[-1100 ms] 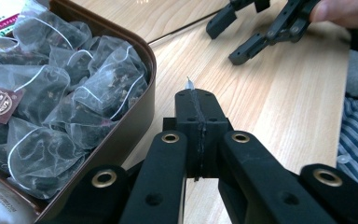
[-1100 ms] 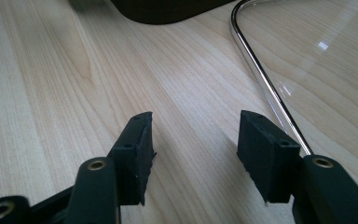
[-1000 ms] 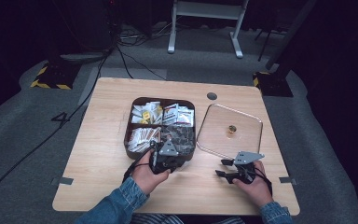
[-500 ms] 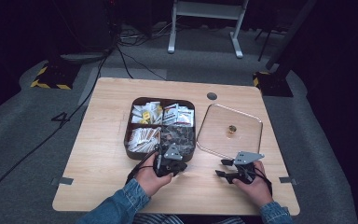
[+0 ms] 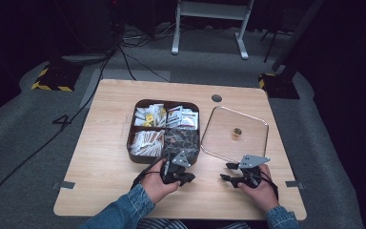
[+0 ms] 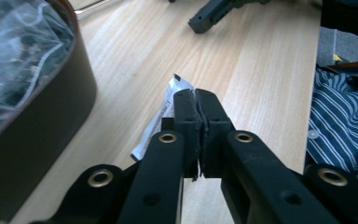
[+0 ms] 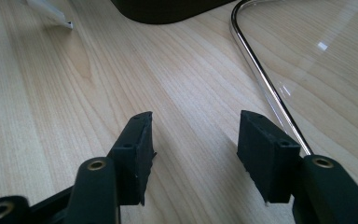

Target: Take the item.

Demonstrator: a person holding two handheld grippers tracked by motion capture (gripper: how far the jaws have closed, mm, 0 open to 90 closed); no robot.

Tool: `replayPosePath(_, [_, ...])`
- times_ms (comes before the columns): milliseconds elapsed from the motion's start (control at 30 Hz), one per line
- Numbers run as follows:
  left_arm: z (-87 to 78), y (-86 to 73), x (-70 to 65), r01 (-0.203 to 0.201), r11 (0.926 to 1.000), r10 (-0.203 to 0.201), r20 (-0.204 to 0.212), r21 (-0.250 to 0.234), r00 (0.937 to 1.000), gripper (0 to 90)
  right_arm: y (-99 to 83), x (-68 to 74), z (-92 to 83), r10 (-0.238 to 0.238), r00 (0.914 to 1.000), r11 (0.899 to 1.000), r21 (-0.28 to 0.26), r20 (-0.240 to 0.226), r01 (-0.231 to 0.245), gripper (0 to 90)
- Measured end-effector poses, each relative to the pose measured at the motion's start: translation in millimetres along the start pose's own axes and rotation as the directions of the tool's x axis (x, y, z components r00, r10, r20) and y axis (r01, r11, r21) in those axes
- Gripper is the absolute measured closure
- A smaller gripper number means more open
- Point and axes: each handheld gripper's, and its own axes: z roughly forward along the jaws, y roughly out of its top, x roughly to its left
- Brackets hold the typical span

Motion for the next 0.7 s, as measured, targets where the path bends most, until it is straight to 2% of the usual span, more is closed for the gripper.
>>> replayPosePath(167, [-0.4,0.9,-1.3,0.019,0.9998,-0.019,0.023,-0.007,0.9995,74.3,0.0,0.1,0.0,0.000,1.0000,1.000,0.000,0.000,0.000,45.9])
replayPosePath(333, [-4.6,0.8,0.6,0.042,0.9984,-0.041,0.021,-0.039,0.9989,67.2,0.0,0.0,0.0,0.000,1.0000,1.000,0.000,0.000,0.000,45.9])
replayPosePath(433, [-8.2,1.1,1.4,0.038,0.9977,-0.037,0.011,-0.056,0.9992,64.7,0.0,0.0,0.0,-0.001,1.0000,1.000,0.000,0.000,0.001,45.9])
replayPosePath(500, [-10.9,0.9,1.8,0.038,0.9967,-0.039,-0.012,-0.072,0.9992,62.4,0.0,-0.1,0.0,0.000,1.0000,1.000,0.000,-0.001,0.000,45.9])
replayPosePath(600, [-16.6,0.0,4.0,0.035,0.9955,-0.041,-0.069,-0.088,0.9968,58.0,0.0,-0.6,0.0,0.003,1.0000,1.000,-0.001,-0.002,-0.003,45.9])
replayPosePath(700, [-23.2,-1.3,6.5,0.037,0.9939,-0.050,-0.124,-0.104,0.9910,52.8,0.0,-1.0,-0.1,0.005,1.0000,1.000,-0.002,-0.004,-0.005,45.9])
